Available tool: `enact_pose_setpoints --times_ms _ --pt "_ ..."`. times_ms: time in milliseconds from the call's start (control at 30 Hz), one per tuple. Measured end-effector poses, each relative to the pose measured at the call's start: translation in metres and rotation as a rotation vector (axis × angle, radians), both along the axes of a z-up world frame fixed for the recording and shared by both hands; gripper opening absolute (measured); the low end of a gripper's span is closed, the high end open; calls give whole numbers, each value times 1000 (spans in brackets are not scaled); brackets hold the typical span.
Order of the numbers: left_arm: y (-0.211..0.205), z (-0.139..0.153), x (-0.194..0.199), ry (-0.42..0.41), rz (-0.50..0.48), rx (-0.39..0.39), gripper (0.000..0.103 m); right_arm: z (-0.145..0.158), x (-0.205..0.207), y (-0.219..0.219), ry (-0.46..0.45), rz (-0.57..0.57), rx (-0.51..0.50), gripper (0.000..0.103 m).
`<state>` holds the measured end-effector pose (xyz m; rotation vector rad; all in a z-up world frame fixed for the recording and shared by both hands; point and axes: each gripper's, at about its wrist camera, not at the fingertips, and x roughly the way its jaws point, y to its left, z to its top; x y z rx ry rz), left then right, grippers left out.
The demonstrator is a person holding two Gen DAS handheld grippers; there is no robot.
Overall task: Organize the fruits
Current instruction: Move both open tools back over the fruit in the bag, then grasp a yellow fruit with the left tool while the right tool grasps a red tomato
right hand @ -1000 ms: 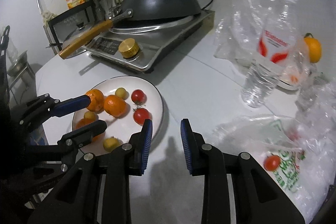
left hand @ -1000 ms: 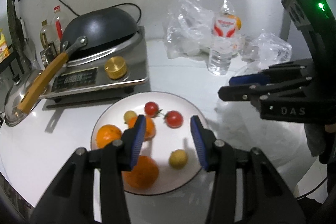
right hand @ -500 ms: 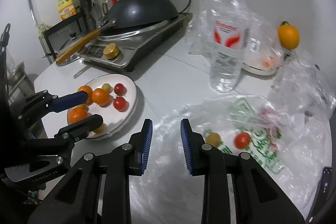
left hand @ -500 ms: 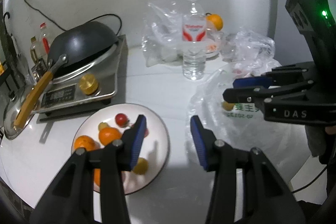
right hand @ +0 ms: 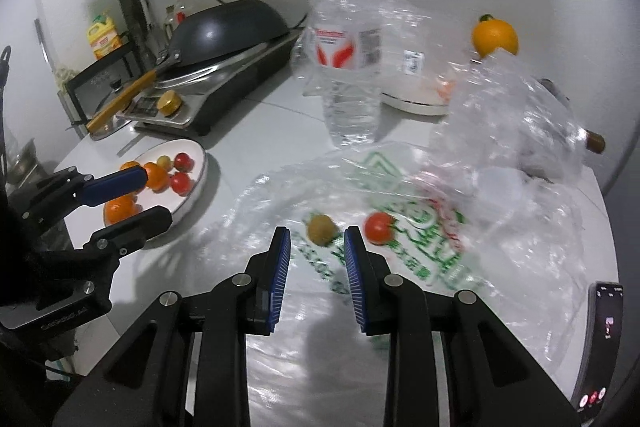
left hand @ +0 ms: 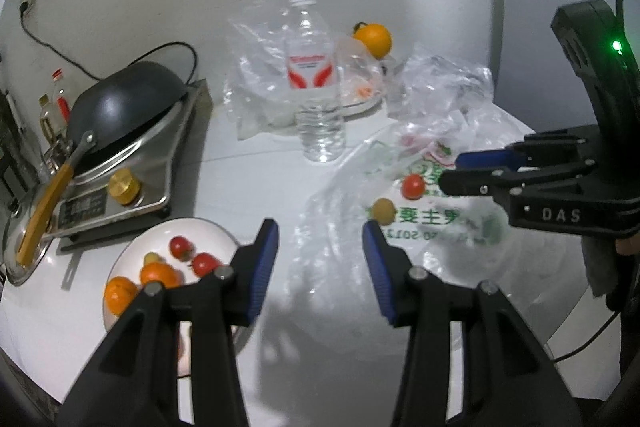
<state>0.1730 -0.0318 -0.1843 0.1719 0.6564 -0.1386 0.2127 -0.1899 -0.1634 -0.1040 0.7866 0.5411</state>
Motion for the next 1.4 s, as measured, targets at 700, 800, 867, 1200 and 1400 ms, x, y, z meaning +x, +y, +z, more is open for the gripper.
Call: enact_pose_setpoints --times_ms 700,800,867,1200,1400 --pt "-57 -23 40 78 -75 42 45 -30 39 -43 63 -19 38 30" --pt "-58 -28 47 92 -75 44 45 -35 47 -39 76 -4 37 34" --pt "-59 -32 52 97 -78 44 45 -37 52 -37 81 1 39 40" --pt "-61 -49 76 141 -89 53 45 -53 76 -21 117 29 28 40" --pt "-65 -58 83 157 -151 73 45 -63 83 -18 138 7 15 40"
